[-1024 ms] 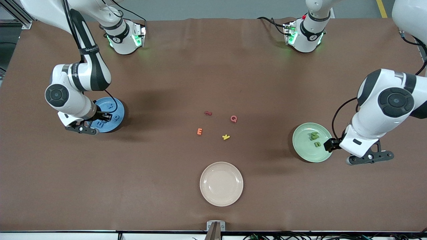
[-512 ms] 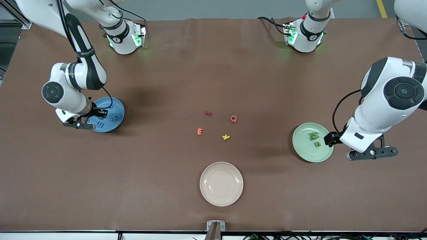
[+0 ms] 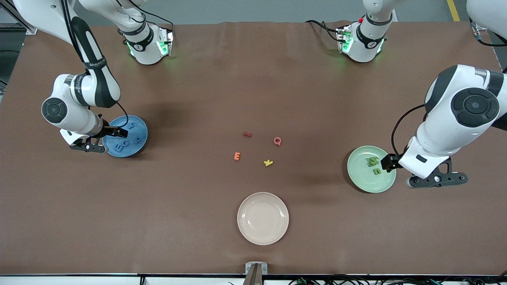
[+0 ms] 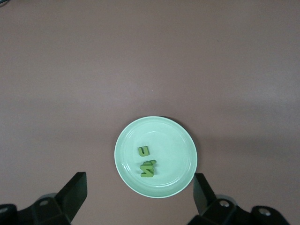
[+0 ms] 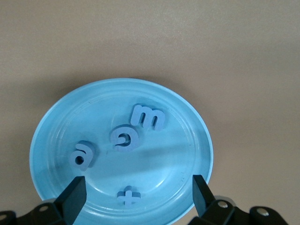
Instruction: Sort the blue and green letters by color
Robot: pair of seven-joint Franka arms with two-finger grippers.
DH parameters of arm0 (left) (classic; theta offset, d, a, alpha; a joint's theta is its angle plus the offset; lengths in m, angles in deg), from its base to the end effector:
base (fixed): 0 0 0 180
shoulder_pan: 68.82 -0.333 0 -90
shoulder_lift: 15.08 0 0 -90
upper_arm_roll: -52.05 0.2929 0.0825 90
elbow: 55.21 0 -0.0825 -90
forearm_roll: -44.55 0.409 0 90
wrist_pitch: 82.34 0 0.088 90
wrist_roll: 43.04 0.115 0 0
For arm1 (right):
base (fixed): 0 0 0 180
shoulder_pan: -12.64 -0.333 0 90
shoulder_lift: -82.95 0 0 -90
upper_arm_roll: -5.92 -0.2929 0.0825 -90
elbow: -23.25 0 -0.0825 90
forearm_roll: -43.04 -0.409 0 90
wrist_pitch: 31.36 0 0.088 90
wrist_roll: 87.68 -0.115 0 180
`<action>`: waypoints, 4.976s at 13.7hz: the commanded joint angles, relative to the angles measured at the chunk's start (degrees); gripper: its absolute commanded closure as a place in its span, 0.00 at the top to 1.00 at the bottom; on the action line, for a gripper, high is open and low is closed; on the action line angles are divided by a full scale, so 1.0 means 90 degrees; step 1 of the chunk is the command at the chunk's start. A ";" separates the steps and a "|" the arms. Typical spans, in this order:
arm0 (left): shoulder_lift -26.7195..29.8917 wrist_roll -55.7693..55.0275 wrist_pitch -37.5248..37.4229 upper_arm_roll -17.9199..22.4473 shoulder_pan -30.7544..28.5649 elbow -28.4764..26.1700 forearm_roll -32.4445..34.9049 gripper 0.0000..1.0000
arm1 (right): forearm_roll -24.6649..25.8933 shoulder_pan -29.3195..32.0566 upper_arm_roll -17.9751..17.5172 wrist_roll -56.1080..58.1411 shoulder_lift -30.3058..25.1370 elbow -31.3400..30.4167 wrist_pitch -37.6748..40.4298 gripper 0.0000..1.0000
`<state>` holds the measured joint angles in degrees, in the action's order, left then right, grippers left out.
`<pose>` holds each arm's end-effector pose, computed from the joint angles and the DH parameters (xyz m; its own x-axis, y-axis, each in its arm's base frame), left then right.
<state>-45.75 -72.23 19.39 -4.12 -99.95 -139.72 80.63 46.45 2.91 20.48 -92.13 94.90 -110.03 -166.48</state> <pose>0.6722 -0.1382 0.4392 0.9963 0.0043 0.0864 0.0178 -0.9877 -0.1553 0.5075 -0.0489 0.1885 0.9788 -0.1217 -0.1646 -0.1063 -0.9894 0.0992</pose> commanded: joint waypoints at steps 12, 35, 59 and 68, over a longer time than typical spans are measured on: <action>0.1902 0.1776 -0.0383 0.4088 0.2481 0.0064 -0.3761 1.00 | 0.0012 0.0386 -0.0133 0.0855 -0.0498 0.5062 0.5814 1.00; 0.3320 0.2442 -0.1732 0.5607 0.3196 -0.0220 -0.3863 1.00 | -0.0447 0.1188 -0.0963 0.0915 -0.0879 0.5424 0.6068 1.00; 0.3262 0.2626 -0.1556 0.5577 0.3186 -0.0161 -0.3941 1.00 | -0.0457 0.1129 -0.0973 0.0905 -0.1953 0.4526 0.5794 1.00; 0.3506 0.2841 -0.1713 0.5353 0.3186 -0.0259 -0.3980 1.00 | -0.0467 0.1139 -0.0963 0.0827 -0.1953 0.4555 0.5735 1.00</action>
<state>-15.86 -48.58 4.17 44.06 -70.59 -140.89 45.78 43.08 12.79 11.89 -84.36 78.89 -67.76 -114.32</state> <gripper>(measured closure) 0.000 0.000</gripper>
